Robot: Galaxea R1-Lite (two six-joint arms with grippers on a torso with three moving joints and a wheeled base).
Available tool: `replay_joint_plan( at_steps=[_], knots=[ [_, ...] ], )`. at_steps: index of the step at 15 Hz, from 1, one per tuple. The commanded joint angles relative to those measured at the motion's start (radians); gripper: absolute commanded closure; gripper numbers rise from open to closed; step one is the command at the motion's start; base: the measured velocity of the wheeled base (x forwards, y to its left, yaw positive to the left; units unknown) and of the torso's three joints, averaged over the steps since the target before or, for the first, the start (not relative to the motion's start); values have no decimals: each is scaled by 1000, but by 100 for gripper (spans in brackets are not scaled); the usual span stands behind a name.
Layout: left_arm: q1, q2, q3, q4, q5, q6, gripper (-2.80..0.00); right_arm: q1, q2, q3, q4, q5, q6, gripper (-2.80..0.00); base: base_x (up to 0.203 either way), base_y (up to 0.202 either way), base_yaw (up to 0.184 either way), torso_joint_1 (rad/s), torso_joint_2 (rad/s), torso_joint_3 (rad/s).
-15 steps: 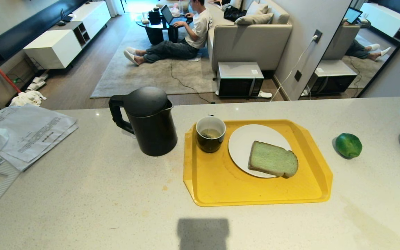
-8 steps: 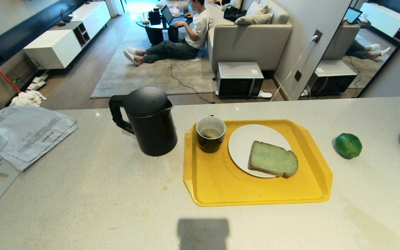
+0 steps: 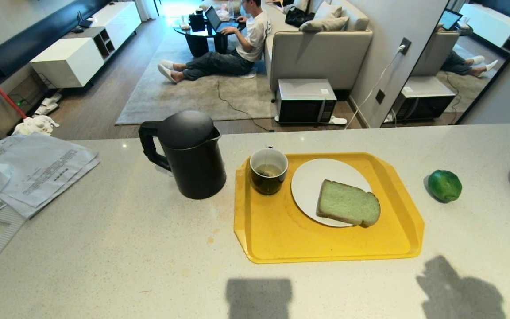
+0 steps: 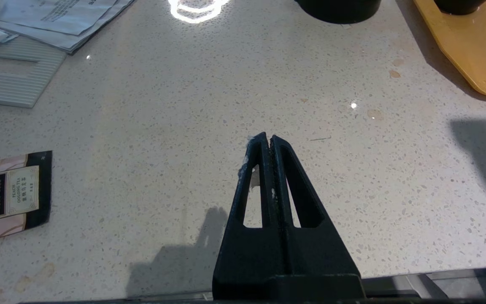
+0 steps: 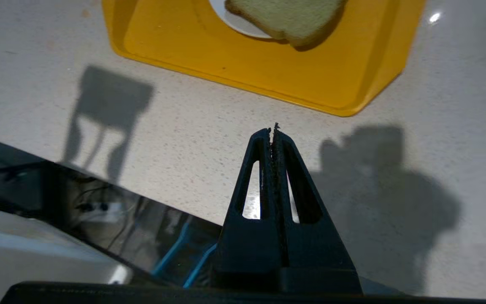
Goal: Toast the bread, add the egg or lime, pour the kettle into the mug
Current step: Pick up the bread slice
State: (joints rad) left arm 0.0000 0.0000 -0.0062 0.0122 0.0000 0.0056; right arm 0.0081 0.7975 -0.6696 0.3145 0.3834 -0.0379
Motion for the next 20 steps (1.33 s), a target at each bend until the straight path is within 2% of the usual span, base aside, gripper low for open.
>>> replay_joint_plan(
  at_steps=[1, 3, 5, 10, 13, 16, 17, 19, 20],
  knots=[
    [0, 2, 0, 0, 0, 1, 0, 1, 349, -121, 7, 104, 84, 0, 0, 0, 0, 0, 0, 0],
    [0, 2, 0, 0, 0, 1, 0, -1, 510, -195, 9, 183, 188, 0, 0, 0, 0, 0, 0, 0],
    [0, 2, 0, 0, 0, 1, 0, -1, 626, -246, 12, 230, 250, 0, 0, 0, 0, 0, 0, 0],
    [0, 2, 0, 0, 0, 1, 0, -1, 745, -332, 14, 250, 364, 0, 0, 0, 0, 0, 0, 0],
    [0, 2, 0, 0, 0, 1, 0, -1, 760, -347, 12, 251, 368, 0, 0, 0, 0, 0, 0, 0],
    [0, 2, 0, 0, 0, 1, 0, -3, 833, -381, 8, 298, 362, 0, 0, 0, 0, 0, 0, 0],
    [0, 2, 0, 0, 0, 1, 0, -2, 862, -380, 8, 304, 328, 0, 0, 0, 0, 0, 0, 0],
    [0, 2, 0, 0, 1, 1, 0, -1, 905, -360, 15, 308, 156, 0, 0, 0, 0, 0, 0, 0],
    [0, 2, 0, 0, 0, 1, 0, 2, 917, -373, 26, 307, 135, 0, 0, 0, 0, 0, 0, 0]
  ],
)
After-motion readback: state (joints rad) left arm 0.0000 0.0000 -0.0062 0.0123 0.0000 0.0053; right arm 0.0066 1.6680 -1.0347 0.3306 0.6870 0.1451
